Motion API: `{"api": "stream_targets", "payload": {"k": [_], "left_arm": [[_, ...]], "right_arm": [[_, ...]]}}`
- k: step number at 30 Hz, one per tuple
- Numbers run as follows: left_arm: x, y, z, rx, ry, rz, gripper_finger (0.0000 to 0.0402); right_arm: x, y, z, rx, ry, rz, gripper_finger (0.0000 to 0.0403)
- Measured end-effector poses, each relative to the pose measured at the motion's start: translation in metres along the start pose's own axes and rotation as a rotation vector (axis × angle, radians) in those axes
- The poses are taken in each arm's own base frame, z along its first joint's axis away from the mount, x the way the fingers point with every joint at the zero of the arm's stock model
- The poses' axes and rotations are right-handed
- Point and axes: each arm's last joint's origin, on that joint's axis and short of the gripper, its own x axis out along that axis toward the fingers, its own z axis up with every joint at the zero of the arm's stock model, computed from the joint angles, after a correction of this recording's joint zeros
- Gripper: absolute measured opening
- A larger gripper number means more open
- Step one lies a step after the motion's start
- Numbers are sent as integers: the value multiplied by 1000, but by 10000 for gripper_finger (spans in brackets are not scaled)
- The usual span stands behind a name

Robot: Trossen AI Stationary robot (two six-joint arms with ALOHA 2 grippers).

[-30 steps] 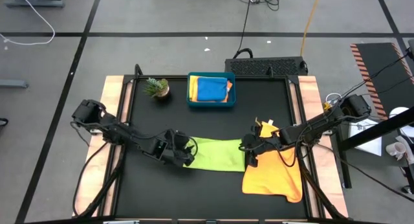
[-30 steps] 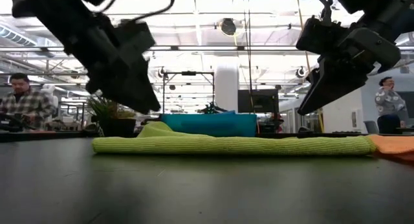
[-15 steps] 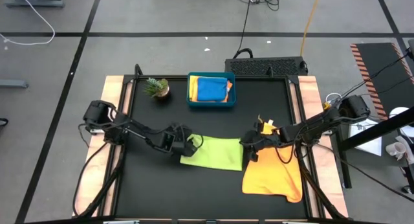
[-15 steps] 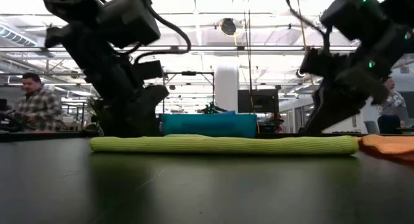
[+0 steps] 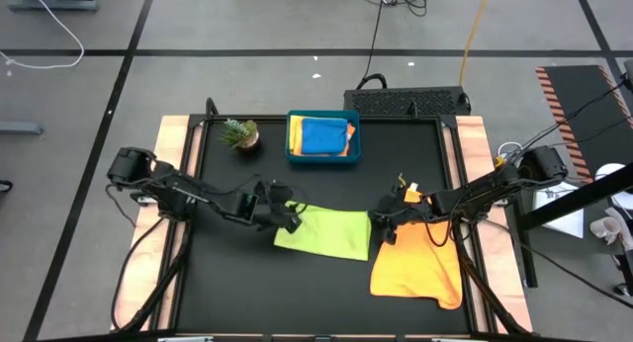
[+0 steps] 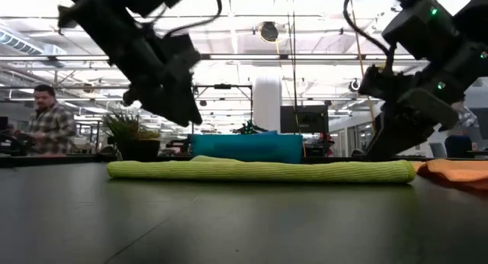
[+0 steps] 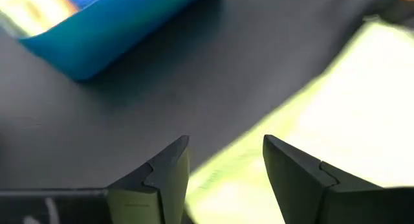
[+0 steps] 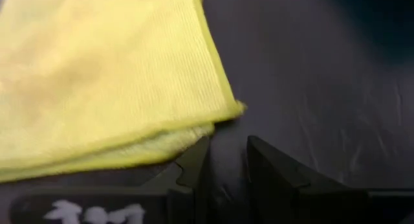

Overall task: Fold microfiber towels
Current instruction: Fold the green microfiber cloth

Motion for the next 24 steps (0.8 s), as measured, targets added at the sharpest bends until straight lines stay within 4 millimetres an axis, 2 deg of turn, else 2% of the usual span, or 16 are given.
{"api": "stream_targets", "payload": {"k": [4,11,14,19,24], "left_arm": [[-12,-17,-10,26,-16,-78,198],[-18,-43,-40,11,15,-150,198],[-16,-47,-51,7,35,-151,198],[-8,-50,-64,22,77,-134,198],[-1,-40,-73,66,203,-75,198]], "right_arm": [[-2,2,6,-17,-53,24,95],[-3,7,17,-50,-167,80,95],[1,9,19,-60,-184,122,95],[11,5,14,-61,-139,89,95],[19,1,4,-57,-53,51,95]]}}
